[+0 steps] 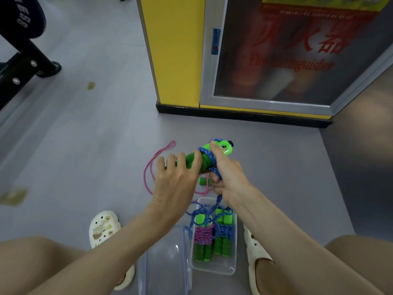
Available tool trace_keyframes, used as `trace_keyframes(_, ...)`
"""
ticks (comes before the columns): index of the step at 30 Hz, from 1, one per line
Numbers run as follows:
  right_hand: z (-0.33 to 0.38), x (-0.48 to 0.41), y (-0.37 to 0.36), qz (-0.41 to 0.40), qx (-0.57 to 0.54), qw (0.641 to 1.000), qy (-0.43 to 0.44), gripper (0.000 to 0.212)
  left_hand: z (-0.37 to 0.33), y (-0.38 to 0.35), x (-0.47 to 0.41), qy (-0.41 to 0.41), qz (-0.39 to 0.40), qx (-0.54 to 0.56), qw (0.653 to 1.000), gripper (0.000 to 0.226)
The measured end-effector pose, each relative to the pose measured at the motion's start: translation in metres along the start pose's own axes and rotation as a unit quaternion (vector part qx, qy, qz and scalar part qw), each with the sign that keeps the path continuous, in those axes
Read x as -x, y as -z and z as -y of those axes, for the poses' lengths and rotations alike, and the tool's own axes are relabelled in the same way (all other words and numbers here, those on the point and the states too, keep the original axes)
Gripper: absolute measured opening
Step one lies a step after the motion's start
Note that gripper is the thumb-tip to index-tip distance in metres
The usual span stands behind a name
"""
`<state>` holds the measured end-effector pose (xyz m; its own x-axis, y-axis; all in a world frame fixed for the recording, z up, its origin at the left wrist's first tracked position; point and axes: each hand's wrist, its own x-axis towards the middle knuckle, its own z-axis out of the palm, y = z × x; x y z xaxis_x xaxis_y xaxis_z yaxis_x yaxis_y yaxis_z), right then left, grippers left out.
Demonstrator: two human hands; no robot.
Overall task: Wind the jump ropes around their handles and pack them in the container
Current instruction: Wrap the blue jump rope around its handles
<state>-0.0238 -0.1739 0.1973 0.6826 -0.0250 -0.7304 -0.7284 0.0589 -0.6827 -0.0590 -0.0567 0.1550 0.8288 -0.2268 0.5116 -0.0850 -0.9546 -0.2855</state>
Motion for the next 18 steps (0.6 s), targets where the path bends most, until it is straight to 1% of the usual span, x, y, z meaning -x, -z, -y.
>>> trace_keyframes(1,-0.001,-0.001,0.000,-0.012,0.002,1.000,0.000,0.047,-0.001,-0.001,0.001,0.002,0.009,0.012,1.000,0.038)
trace_keyframes(2,-0.001,-0.002,0.000,-0.020,0.005,1.000,0.004,0.045,-0.001,-0.004,0.002,0.005,0.023,0.034,0.999,0.042)
trace_keyframes(4,-0.001,-0.003,0.003,-0.029,0.007,0.999,0.025,0.043,0.000,-0.009,0.002,0.008,0.057,0.114,0.992,0.048)
trace_keyframes(5,0.001,-0.004,0.004,-0.032,0.005,0.999,0.036,0.043,0.002,-0.008,0.000,0.016,0.078,0.165,0.983,0.053)
trace_keyframes(6,0.003,-0.005,0.007,-0.036,0.005,0.998,0.046,0.044,0.004,-0.006,-0.003,0.032,0.109,0.229,0.967,0.059)
trace_keyframes(7,0.005,-0.005,0.010,-0.040,0.009,0.998,0.055,0.044,0.007,-0.001,-0.007,0.062,0.153,0.304,0.938,0.063)
trace_keyframes(8,0.006,-0.005,0.014,-0.042,0.017,0.997,0.061,0.045,0.009,0.003,-0.012,0.105,0.205,0.381,0.896,0.062)
trace_keyframes(9,0.006,-0.006,0.016,-0.039,0.031,0.997,0.066,0.045,0.011,0.006,-0.016,0.155,0.246,0.449,0.845,0.057)
trace_keyframes(10,0.005,-0.006,0.017,-0.033,0.051,0.996,0.071,0.046,0.013,0.007,-0.019,0.204,0.265,0.502,0.798,0.048)
trace_keyframes(12,0.001,-0.007,0.017,-0.016,0.087,0.993,0.078,0.047,0.018,0.008,-0.026,0.279,0.285,0.560,0.726,0.030)
trace_keyframes(13,-0.001,-0.007,0.016,-0.004,0.095,0.992,0.078,0.048,0.021,0.008,-0.027,0.311,0.304,0.590,0.681,0.029)
trace_keyframes(14,-0.002,-0.006,0.015,0.009,0.095,0.992,0.078,0.047,0.022,0.009,-0.027,0.339,0.331,0.627,0.618,0.033)
trace_keyframes(15,-0.003,-0.006,0.015,0.018,0.093,0.992,0.079,0.046,0.022,0.010,-0.026,0.360,0.367,0.657,0.551,0.038)
trace_keyframes(16,-0.003,-0.006,0.014,0.021,0.093,0.992,0.082,0.046,0.022,0.013,-0.025,0.368,0.401,0.678,0.495,0.041)
trace_keyframes(17,-0.003,-0.007,0.014,0.018,0.098,0.991,0.087,0.046,0.021,0.017,-0.024,0.367,0.426,0.695,0.448,0.042)
trace_keyframes(18,-0.003,-0.009,0.014,0.012,0.104,0.991,0.088,0.046,0.019,0.021,-0.024,0.360,0.443,0.708,0.417,0.042)
